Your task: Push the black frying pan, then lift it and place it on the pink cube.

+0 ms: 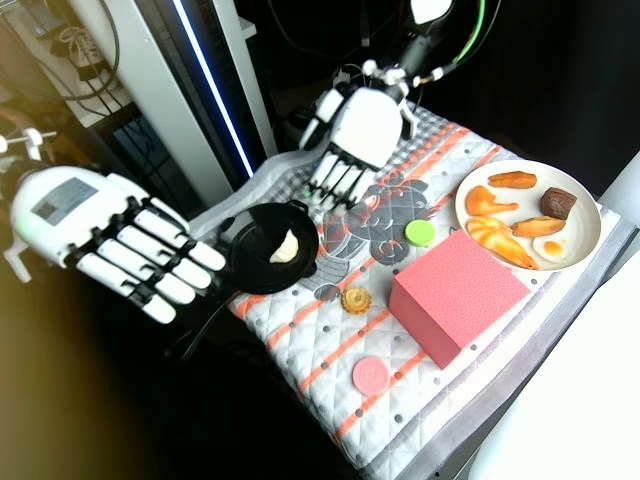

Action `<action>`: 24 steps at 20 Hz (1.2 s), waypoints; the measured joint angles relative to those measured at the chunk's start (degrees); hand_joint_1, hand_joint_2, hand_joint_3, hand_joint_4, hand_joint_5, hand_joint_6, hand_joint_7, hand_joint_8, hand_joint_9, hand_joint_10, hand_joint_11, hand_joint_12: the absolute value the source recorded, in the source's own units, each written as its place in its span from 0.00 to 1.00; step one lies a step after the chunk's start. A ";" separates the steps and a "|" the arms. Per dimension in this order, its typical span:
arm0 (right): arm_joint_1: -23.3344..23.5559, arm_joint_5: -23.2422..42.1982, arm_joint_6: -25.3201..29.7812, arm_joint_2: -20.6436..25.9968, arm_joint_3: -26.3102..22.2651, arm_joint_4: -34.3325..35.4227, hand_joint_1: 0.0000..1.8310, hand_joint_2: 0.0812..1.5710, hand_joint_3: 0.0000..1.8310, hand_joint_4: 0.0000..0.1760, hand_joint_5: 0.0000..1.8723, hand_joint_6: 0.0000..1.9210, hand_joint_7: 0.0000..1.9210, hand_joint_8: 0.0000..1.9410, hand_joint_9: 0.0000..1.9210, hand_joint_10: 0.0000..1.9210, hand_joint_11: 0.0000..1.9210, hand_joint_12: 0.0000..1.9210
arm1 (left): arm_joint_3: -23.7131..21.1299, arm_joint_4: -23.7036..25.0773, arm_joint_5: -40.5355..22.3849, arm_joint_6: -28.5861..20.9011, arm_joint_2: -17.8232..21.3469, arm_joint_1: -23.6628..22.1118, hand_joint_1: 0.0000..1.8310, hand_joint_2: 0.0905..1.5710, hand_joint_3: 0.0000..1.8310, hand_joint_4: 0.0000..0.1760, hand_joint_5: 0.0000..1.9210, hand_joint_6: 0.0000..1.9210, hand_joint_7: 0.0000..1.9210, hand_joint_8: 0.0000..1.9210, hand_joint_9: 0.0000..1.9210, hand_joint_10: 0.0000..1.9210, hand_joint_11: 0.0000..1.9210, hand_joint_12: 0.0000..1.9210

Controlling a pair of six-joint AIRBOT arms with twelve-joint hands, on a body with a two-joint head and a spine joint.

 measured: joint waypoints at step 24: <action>8.52 -21.44 -7.08 -12.85 11.82 7.85 0.44 0.71 0.00 0.00 0.00 0.00 0.00 0.00 0.00 0.00 0.01 0.00 | -4.17 -32.57 2.89 24.68 10.40 2.84 0.47 0.89 0.00 0.00 0.07 0.67 0.14 0.40 0.07 0.44 0.00 0.48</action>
